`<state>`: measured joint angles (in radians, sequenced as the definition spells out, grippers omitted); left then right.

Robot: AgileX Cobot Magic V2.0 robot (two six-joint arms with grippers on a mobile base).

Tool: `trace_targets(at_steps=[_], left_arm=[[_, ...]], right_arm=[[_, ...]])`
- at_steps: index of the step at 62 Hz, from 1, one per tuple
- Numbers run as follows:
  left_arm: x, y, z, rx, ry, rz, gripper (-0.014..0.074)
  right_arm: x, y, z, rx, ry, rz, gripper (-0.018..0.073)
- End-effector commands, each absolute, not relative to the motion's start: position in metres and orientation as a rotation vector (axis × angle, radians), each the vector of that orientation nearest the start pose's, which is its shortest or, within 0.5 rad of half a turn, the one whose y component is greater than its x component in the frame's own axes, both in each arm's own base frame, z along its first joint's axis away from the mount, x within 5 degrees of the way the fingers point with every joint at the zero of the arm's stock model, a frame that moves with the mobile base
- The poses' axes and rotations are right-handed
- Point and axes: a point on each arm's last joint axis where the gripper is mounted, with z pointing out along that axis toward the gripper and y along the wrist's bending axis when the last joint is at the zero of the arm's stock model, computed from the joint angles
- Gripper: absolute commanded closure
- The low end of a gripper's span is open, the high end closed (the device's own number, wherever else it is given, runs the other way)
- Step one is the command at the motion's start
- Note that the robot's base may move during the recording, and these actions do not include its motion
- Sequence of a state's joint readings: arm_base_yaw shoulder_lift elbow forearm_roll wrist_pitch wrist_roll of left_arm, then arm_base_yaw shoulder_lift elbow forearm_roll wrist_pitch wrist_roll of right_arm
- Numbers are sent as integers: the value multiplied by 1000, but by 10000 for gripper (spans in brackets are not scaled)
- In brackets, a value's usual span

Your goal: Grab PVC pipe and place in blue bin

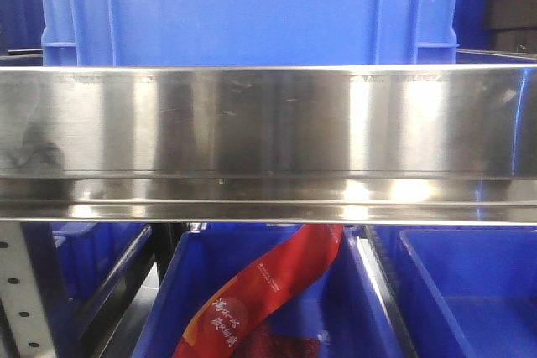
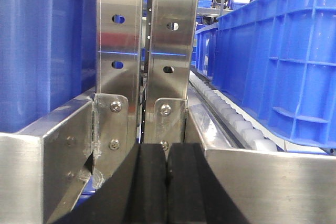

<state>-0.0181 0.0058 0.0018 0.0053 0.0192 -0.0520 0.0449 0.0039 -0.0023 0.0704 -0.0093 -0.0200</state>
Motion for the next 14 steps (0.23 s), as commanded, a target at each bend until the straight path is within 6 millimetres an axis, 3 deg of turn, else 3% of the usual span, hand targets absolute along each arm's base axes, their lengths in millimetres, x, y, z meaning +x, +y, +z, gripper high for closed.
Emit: trace_targets(at_steps=[1,14], left_arm=[[56,-1,213,-19,1484,-46,707],[56,-1,213,-19,1484,-46,707]], right_arm=[[56,2,216,4,1453,69,727],[56,2,216,4,1453,69,727]])
